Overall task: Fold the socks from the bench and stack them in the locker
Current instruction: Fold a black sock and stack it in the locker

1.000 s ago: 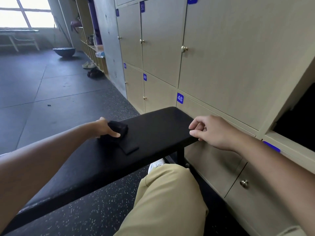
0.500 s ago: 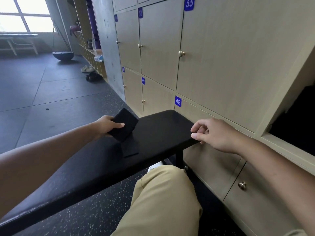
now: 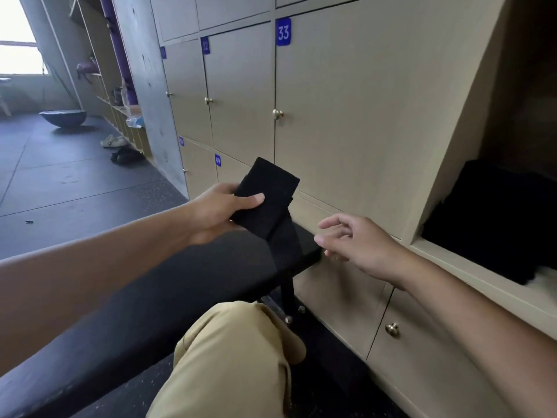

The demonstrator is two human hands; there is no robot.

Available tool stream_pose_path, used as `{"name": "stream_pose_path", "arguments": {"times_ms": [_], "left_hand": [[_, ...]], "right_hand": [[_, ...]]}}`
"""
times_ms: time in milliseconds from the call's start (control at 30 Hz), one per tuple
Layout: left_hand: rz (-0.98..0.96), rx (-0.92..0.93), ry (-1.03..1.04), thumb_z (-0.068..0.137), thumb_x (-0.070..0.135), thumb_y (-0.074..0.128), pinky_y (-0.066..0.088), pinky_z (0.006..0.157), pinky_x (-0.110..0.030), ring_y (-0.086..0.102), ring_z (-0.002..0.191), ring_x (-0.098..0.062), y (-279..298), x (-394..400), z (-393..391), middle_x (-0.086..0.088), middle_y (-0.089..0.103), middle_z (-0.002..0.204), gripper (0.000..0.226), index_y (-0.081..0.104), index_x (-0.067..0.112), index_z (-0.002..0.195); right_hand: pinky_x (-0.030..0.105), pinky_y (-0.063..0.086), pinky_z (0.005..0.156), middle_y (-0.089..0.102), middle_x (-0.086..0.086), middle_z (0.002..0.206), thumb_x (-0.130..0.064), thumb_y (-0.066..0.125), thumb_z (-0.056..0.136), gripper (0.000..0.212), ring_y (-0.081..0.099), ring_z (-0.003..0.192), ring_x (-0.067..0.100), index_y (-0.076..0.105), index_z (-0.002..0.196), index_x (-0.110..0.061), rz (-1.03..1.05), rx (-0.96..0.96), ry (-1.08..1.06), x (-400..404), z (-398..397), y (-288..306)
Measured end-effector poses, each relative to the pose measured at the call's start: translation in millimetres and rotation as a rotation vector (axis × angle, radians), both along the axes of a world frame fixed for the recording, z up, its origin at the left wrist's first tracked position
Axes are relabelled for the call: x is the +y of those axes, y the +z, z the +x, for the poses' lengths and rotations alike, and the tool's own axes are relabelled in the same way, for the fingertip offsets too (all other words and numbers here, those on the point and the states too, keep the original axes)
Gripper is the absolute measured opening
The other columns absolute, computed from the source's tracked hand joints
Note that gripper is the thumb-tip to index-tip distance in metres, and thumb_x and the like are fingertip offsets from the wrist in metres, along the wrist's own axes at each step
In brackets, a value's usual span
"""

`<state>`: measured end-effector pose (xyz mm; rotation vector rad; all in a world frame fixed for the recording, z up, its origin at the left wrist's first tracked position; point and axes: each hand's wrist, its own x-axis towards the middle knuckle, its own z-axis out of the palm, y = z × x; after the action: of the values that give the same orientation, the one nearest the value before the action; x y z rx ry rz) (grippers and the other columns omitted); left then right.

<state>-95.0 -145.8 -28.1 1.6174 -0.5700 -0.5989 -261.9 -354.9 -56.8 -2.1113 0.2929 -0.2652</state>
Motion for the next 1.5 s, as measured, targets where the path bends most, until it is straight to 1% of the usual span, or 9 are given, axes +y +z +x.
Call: {"name": "stream_pose_path", "arguments": {"times_ms": [133, 267, 600, 833, 967, 1067, 1167, 1333, 1500], "left_hand": [[-0.088, 0.045, -0.054, 0.102, 0.019, 0.059, 0.056, 0.099, -0.038, 0.070, 0.116, -0.023, 3.9, -37.4, -30.2, -0.008, 0.074, 0.124, 0.031, 0.064, 0.006, 0.130], [-0.173, 0.118, -0.082, 0.104, 0.019, 0.057, 0.061, 0.088, -0.033, 0.072, 0.112, -0.024, -1.5, -72.2, -56.0, -0.010, 0.075, 0.120, 0.027, 0.066, 0.005, 0.125], [-0.243, 0.258, 0.062, 0.103, 0.019, 0.059, 0.057, 0.094, -0.043, 0.074, 0.102, -0.027, -22.2, -135.1, -75.8, -0.014, 0.077, 0.108, 0.027, 0.066, 0.000, 0.121], [-0.226, 0.241, 0.132, 0.103, 0.011, 0.058, 0.057, 0.064, -0.035, 0.069, 0.102, -0.025, -26.1, -159.3, -90.2, -0.009, 0.068, 0.123, 0.036, 0.054, 0.020, 0.138], [-0.131, 0.243, 0.060, 0.103, 0.002, 0.053, 0.055, 0.044, -0.027, 0.069, 0.088, -0.029, -39.4, -161.5, -114.5, -0.017, 0.062, 0.112, 0.041, 0.048, 0.030, 0.133], [-0.076, 0.281, -0.104, 0.106, 0.006, 0.050, 0.059, 0.053, -0.029, 0.071, 0.090, -0.031, -53.1, -165.0, -131.2, -0.020, 0.069, 0.111, 0.019, 0.065, 0.015, 0.114], [-0.047, 0.276, -0.218, 0.103, 0.020, 0.058, 0.063, 0.074, -0.035, 0.073, 0.101, -0.030, -61.8, -174.5, -141.6, -0.013, 0.074, 0.111, 0.020, 0.077, 0.017, 0.100], [-0.120, 0.395, -0.361, 0.087, 0.036, 0.069, 0.060, 0.061, -0.024, 0.078, 0.092, -0.023, -60.3, -186.8, -148.4, -0.013, 0.079, 0.099, 0.031, 0.078, 0.009, 0.100], [-0.184, 0.394, -0.258, 0.090, 0.024, 0.072, 0.060, 0.056, -0.025, 0.078, 0.077, -0.024, -57.7, -197.1, -149.7, -0.012, 0.077, 0.081, 0.018, 0.073, 0.006, 0.089]], "right_hand": [[0.037, 0.054, 0.085, 0.074, 0.007, 0.098, -0.028, 0.063, 0.099, 0.016, 0.070, 0.087, 0.025, 0.067, 0.112, -0.018, 0.075, -0.087, -0.054, -0.5, -10.5, 6.9], [0.035, 0.056, 0.087, 0.077, 0.002, 0.100, -0.019, 0.059, 0.102, 0.012, 0.073, 0.095, 0.020, 0.069, 0.106, -0.014, 0.069, -0.173, -0.098, -11.2, -28.9, 11.3], [0.041, 0.058, 0.086, 0.078, -0.004, 0.091, -0.015, 0.059, 0.100, 0.013, 0.073, 0.088, 0.016, 0.071, 0.096, -0.017, -0.007, -0.172, -0.363, -56.4, -73.1, 13.2], [0.029, 0.055, 0.076, 0.078, -0.007, 0.089, -0.018, 0.055, 0.103, 0.016, 0.074, 0.086, 0.013, 0.070, 0.098, -0.021, 0.025, -0.193, -0.468, -83.7, -108.5, 16.2], [0.032, 0.051, 0.073, 0.075, -0.006, 0.083, -0.022, 0.057, 0.102, 0.017, 0.068, 0.076, 0.009, 0.069, 0.092, -0.024, -0.125, -0.173, -0.477, -91.3, -119.3, 13.9], [0.012, 0.044, 0.073, 0.074, -0.016, 0.087, -0.025, 0.060, 0.100, 0.014, 0.063, 0.084, -0.008, 0.070, 0.091, -0.027, -0.244, -0.122, -0.469, -94.8, -125.0, 12.8], [-0.001, 0.038, 0.084, 0.071, -0.032, 0.095, -0.023, 0.066, 0.097, 0.017, 0.059, 0.101, -0.020, 0.073, 0.090, -0.038, -0.287, -0.049, -0.456, -96.5, -126.5, 7.1], [0.010, 0.047, 0.092, 0.075, -0.020, 0.105, -0.022, 0.073, 0.092, 0.021, 0.064, 0.100, -0.012, 0.078, 0.112, -0.028, -0.293, 0.015, -0.423, -101.0, -123.4, -2.1], [0.030, 0.047, 0.106, 0.072, -0.021, 0.115, -0.019, 0.082, 0.083, 0.029, 0.063, 0.113, -0.004, 0.078, 0.111, -0.028, -0.233, 0.024, -0.371, -106.5, -123.9, -3.4]]}}
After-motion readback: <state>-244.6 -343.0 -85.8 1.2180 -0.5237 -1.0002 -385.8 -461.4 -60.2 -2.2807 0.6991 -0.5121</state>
